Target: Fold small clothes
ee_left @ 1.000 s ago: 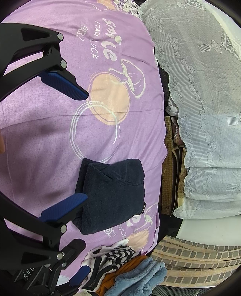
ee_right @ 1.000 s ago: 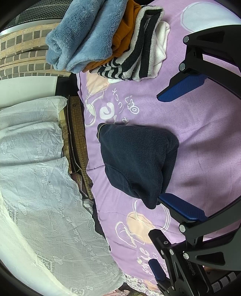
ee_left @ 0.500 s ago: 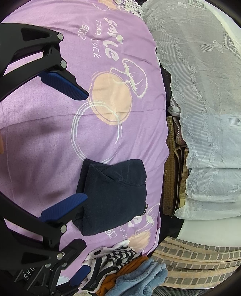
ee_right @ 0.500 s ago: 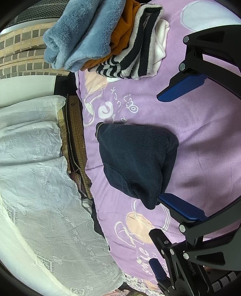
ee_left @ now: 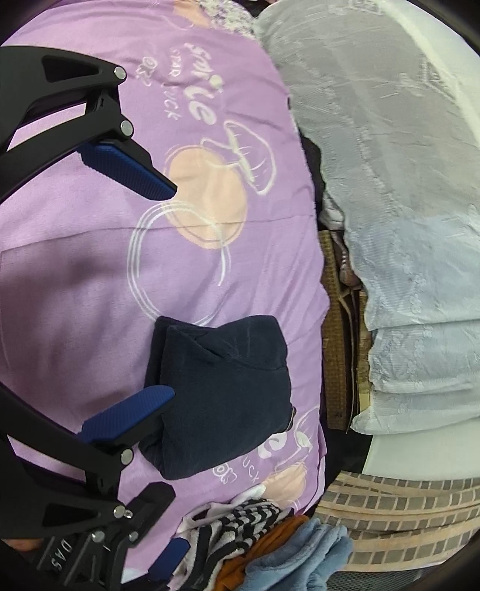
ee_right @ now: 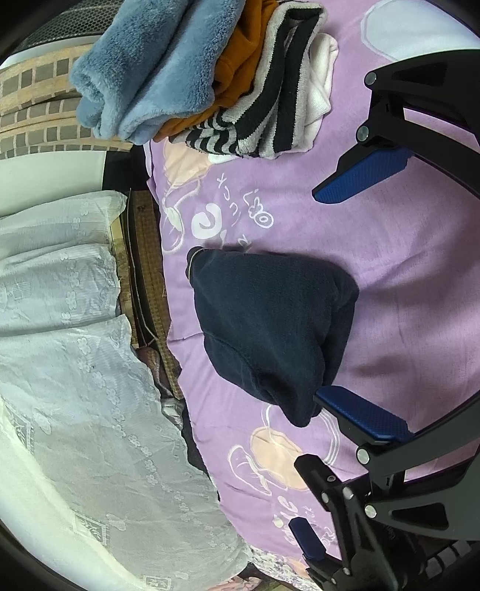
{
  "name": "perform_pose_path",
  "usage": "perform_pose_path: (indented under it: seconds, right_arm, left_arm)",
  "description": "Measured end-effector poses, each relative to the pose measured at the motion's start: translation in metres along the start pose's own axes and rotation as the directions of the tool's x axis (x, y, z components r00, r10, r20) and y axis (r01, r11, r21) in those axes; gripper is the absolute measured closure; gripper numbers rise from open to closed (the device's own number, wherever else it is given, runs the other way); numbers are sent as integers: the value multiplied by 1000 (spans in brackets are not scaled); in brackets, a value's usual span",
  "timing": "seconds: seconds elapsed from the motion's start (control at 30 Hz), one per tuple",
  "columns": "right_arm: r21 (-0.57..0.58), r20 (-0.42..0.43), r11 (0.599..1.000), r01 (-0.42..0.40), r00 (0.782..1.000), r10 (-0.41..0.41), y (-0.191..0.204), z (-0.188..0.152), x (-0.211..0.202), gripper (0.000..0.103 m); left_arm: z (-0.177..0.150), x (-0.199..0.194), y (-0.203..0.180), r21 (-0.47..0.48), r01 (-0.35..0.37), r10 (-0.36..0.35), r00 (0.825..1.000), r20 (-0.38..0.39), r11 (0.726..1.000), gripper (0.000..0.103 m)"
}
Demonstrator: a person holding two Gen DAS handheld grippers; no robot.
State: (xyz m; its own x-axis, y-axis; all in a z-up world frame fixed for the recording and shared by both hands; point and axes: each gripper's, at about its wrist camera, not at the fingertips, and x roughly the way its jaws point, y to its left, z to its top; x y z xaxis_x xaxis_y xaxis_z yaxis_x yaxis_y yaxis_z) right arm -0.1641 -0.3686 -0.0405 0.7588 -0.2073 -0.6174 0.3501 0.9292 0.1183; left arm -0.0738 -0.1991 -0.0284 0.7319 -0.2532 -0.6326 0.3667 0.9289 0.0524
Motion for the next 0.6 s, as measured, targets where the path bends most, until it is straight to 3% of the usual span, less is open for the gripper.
perform_pose_path:
  seconds: [0.6]
  right_arm:
    - [28, 6, 1000, 4, 1000, -4, -9, 0, -2, 4]
  left_arm:
    - [3, 10, -12, 13, 33, -33, 998, -51, 999, 5]
